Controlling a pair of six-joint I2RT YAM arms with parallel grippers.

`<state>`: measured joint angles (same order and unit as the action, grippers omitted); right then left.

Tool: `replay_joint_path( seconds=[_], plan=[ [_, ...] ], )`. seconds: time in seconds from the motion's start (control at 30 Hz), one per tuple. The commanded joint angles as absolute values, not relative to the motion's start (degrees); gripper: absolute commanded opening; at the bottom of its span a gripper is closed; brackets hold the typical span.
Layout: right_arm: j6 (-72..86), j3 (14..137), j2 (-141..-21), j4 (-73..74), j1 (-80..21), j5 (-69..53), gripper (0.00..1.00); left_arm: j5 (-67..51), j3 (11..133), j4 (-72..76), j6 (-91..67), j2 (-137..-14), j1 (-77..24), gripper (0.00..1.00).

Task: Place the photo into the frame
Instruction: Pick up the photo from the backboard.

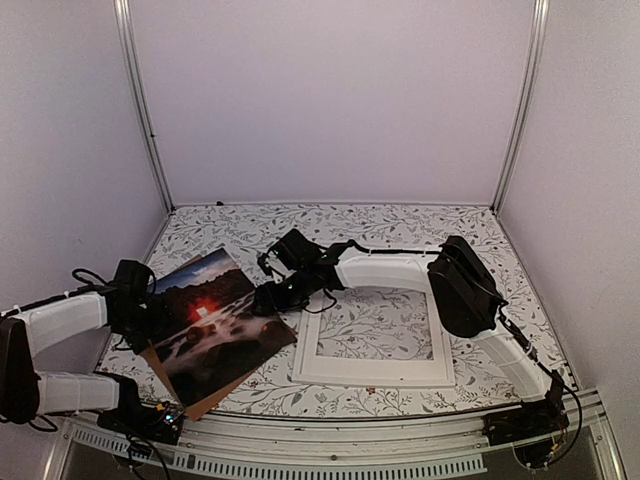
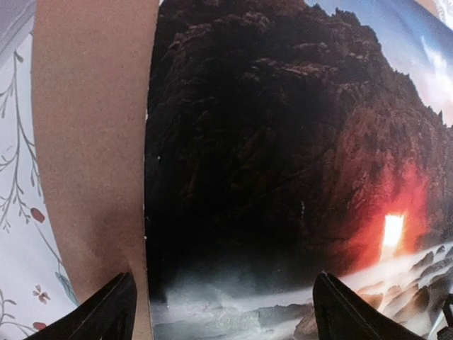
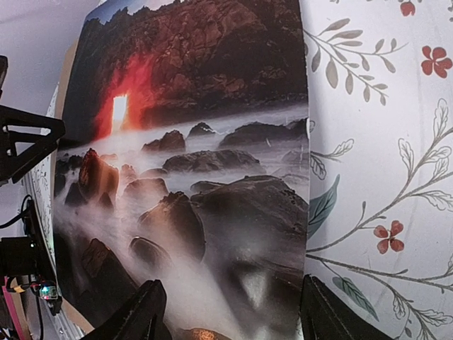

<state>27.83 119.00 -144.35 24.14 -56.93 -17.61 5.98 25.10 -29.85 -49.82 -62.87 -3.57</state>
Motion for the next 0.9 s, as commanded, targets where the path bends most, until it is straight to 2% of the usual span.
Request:
replay_joint_path(
  seconds=[0.0,0.13,0.43,0.7,0.87],
  plan=[
    [30.0,119.6,-146.5,24.8,-56.3,-21.6,0.67,-0.6,20.8,-24.9,-51.2,-63.0,-3.1,0.86],
    [31.3,119.4,-146.0,23.7,-55.6,-24.1,0.62,-3.6,19.1,-21.9,-50.9,-62.4,-3.1,0.79],
    [33.5,116.2,-143.4,20.6,-54.4,-26.9,0.53,-3.8,19.7,-21.6,-48.8,-60.9,-3.1,0.72],
    [33.5,116.2,-142.8,20.4,-54.1,-27.2,0.41,-4.6,19.5,-20.2,-48.1,-59.7,-3.2,0.62],
    [33.3,116.0,-141.8,19.8,-54.1,-27.4,0.34,-4.7,19.6,-19.5,-47.3,-59.8,-3.3,0.6]
  ],
)
